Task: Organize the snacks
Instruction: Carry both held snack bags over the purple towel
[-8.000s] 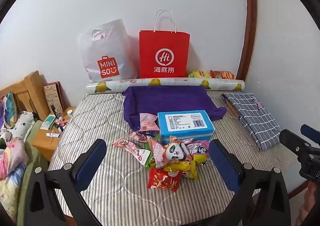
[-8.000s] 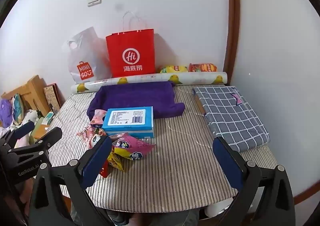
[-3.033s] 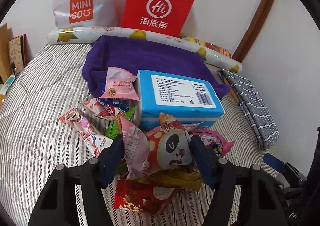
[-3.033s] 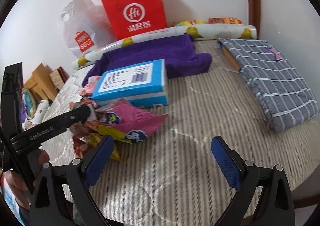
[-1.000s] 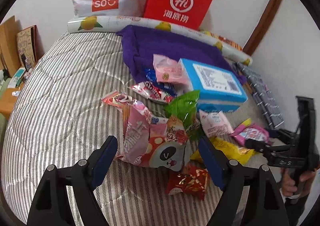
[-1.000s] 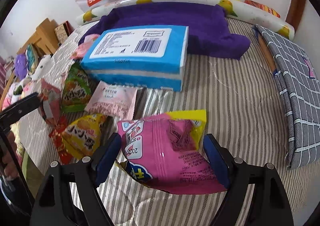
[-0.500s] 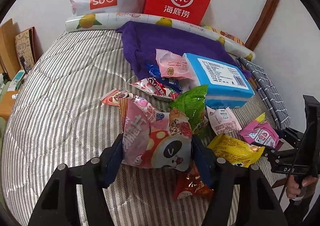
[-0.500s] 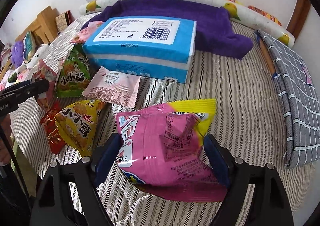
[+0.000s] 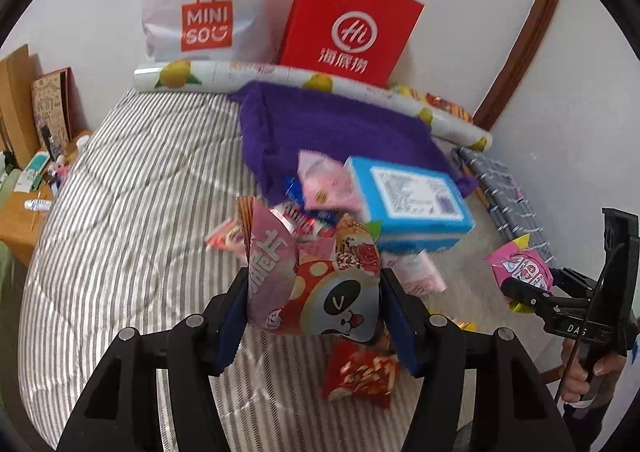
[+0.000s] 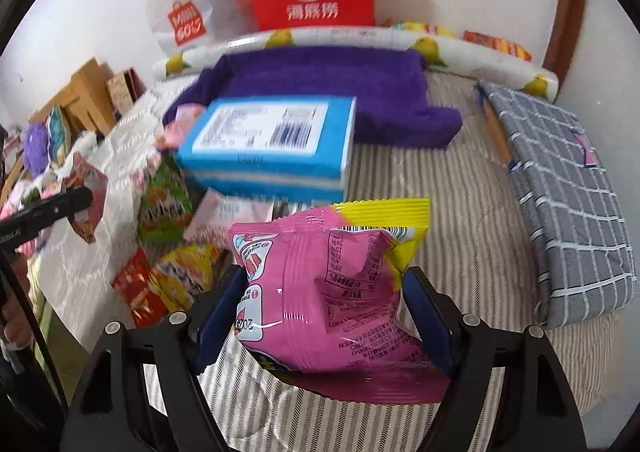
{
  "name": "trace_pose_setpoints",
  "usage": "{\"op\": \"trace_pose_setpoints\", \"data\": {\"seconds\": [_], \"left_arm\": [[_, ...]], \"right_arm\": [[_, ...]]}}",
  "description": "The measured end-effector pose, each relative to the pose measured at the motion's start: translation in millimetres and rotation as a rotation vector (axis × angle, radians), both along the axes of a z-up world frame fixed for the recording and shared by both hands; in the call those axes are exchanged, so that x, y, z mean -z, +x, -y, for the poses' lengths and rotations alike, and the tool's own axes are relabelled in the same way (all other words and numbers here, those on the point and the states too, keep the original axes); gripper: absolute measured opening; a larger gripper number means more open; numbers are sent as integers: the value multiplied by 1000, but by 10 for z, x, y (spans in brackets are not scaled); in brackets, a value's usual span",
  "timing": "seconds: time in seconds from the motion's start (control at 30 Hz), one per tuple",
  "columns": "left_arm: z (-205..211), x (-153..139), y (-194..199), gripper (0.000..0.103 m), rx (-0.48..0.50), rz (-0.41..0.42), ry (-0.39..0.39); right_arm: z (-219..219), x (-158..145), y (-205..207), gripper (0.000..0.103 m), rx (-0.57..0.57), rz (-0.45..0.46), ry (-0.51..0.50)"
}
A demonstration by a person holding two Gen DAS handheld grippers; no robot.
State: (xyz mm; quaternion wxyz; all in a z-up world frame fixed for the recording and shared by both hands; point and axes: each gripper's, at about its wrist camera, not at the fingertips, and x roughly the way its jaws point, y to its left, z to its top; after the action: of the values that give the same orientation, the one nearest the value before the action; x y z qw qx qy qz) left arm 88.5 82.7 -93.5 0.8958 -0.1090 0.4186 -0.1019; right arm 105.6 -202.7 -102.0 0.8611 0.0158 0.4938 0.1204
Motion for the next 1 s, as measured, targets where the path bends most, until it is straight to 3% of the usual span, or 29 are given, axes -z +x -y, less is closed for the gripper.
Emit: {"op": "trace_pose_setpoints", "data": {"seconds": [0.37,1.0], "left_arm": [[228,-525,415,60,36,63,-25],[175,-966,1543,60,-28,86,-16]], "right_arm": [[-23,-710,390,79,21,117,69],[189,-1101,1710,79,43,196,71]]}}
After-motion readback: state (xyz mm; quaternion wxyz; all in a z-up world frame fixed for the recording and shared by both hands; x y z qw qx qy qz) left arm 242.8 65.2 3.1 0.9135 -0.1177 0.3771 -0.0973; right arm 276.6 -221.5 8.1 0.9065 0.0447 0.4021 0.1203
